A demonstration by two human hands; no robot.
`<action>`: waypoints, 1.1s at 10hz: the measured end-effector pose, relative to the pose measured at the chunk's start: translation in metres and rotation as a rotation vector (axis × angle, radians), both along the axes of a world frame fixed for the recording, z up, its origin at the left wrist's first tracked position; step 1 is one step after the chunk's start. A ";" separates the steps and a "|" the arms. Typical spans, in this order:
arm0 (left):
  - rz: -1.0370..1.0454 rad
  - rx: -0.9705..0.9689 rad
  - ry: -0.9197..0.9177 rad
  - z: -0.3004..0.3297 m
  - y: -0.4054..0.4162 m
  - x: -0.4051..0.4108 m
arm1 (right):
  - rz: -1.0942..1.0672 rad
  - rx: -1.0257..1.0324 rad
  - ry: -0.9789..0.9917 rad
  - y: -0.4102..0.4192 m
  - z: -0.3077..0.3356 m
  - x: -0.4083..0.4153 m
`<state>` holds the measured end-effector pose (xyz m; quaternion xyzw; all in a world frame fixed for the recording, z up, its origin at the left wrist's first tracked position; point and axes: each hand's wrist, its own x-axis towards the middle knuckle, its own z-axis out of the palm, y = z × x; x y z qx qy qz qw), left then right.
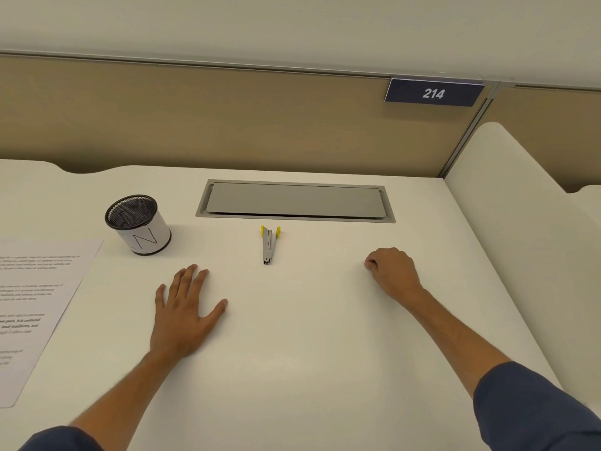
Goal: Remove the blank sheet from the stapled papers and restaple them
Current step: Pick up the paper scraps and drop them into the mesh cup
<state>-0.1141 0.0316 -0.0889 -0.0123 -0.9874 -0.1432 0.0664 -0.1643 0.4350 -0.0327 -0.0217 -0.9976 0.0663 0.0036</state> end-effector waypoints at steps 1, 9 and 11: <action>0.000 0.002 0.001 0.000 0.000 0.001 | 0.019 0.185 -0.030 -0.008 0.000 0.002; -0.002 0.000 0.003 0.000 0.000 0.000 | -0.064 -0.340 0.000 0.028 -0.014 0.010; -0.003 -0.004 0.001 0.000 0.000 0.000 | 0.005 -0.266 0.008 0.023 -0.010 0.009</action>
